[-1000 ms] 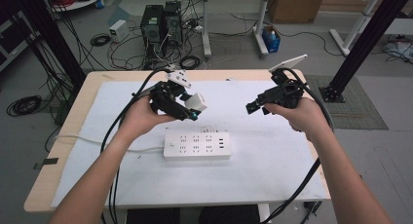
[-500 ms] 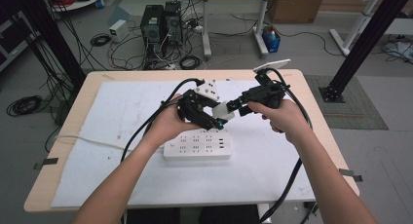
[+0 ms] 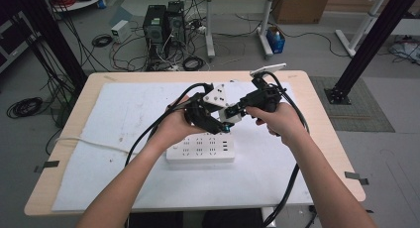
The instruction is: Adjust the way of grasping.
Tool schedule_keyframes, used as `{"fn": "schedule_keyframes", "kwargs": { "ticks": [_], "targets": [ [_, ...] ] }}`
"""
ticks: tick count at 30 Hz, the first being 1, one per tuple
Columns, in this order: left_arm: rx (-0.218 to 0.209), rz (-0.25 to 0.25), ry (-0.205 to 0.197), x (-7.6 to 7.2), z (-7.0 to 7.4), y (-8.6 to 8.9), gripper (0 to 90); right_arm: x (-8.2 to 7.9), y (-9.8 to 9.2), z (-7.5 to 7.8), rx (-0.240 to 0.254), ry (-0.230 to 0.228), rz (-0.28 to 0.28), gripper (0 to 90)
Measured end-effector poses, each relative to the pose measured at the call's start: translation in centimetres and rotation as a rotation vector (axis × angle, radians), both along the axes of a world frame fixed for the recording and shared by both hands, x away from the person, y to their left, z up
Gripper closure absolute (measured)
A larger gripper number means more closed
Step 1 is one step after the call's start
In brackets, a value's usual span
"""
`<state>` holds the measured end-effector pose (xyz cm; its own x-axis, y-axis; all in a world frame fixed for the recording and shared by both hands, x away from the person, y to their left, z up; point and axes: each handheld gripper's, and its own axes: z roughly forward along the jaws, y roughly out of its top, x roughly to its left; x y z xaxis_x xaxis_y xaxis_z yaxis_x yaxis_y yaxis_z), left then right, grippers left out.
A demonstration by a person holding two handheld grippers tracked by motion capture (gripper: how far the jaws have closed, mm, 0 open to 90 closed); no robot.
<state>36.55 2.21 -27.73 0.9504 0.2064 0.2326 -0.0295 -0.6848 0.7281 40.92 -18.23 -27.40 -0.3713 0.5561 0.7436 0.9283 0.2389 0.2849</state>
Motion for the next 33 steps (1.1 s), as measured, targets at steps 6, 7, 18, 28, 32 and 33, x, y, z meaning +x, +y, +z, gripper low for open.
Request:
{"fn": "schedule_keyframes", "kwargs": {
  "ticks": [6,7,18,28,32,33],
  "targets": [
    [0.072,0.030,-0.046,-0.4,-0.2,0.4,24.6,0.1,-0.6,0.4,0.000,-0.039,-0.004,62.3],
    [0.119,0.069,-0.027,-0.4,-0.3,1.1,20.8,0.1,-0.9,0.7,-0.023,-0.062,-0.003,62.3],
    [0.340,0.381,0.198,0.7,-0.6,9.7,15.7,-0.4,-3.1,3.5,-0.403,-0.249,-0.006,62.3],
    [0.397,0.637,0.371,2.0,-1.5,17.1,15.7,-0.6,-3.6,3.4,-0.572,-0.300,0.022,62.2],
    [0.402,0.645,0.390,2.2,-1.9,17.6,15.7,-0.7,-3.5,3.3,-0.576,-0.299,0.029,62.2],
    [0.402,0.645,0.390,2.2,-1.9,17.6,15.7,-0.8,-3.5,3.3,-0.574,-0.301,0.031,62.2]
  ]
}}
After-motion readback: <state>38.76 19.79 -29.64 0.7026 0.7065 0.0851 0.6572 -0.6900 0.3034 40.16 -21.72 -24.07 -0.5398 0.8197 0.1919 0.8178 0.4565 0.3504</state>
